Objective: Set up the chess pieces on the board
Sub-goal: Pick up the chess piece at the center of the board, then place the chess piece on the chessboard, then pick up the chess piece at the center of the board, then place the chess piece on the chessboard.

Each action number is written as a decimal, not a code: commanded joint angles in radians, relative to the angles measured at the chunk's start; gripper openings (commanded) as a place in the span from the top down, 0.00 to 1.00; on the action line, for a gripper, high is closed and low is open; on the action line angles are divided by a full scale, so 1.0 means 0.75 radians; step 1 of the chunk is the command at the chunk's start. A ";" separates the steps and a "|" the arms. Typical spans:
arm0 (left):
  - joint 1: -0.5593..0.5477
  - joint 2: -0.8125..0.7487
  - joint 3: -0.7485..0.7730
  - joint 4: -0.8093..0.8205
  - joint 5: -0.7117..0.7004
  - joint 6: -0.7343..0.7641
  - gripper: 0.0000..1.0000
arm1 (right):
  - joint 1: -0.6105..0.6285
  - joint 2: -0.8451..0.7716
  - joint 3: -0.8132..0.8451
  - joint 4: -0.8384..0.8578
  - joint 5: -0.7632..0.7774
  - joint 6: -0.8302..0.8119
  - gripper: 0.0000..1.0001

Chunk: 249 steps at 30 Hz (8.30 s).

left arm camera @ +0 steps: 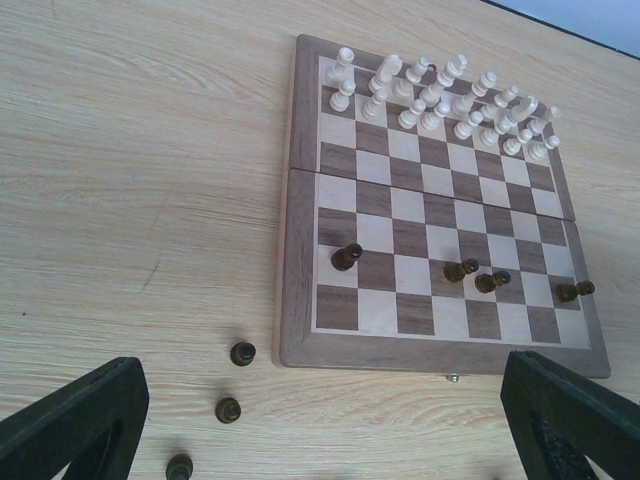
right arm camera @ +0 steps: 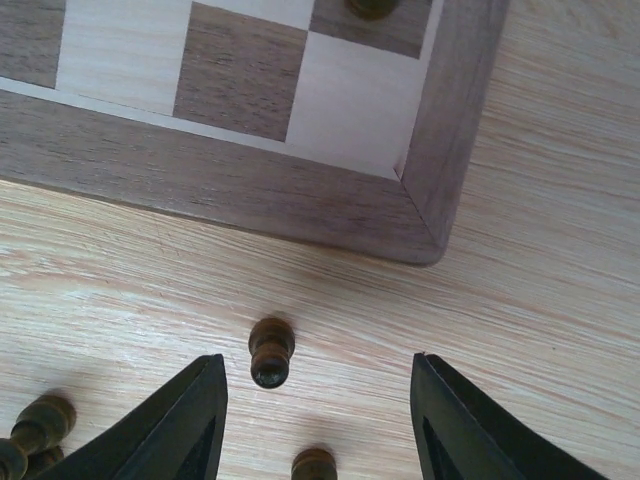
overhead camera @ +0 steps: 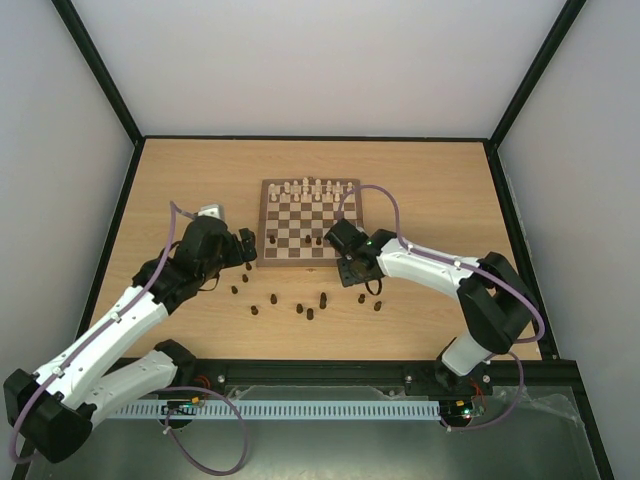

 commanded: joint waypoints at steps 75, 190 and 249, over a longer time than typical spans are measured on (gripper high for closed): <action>0.015 0.066 -0.036 0.051 0.005 0.026 0.01 | -0.195 0.425 0.559 -0.104 -0.125 -0.199 0.92; -0.137 0.760 0.403 -0.150 0.015 0.101 0.95 | -0.114 -0.124 0.252 -0.002 -0.278 -0.192 0.59; -0.074 1.247 0.688 -0.033 0.069 0.231 0.62 | -0.116 -0.133 0.238 0.004 -0.273 -0.189 0.59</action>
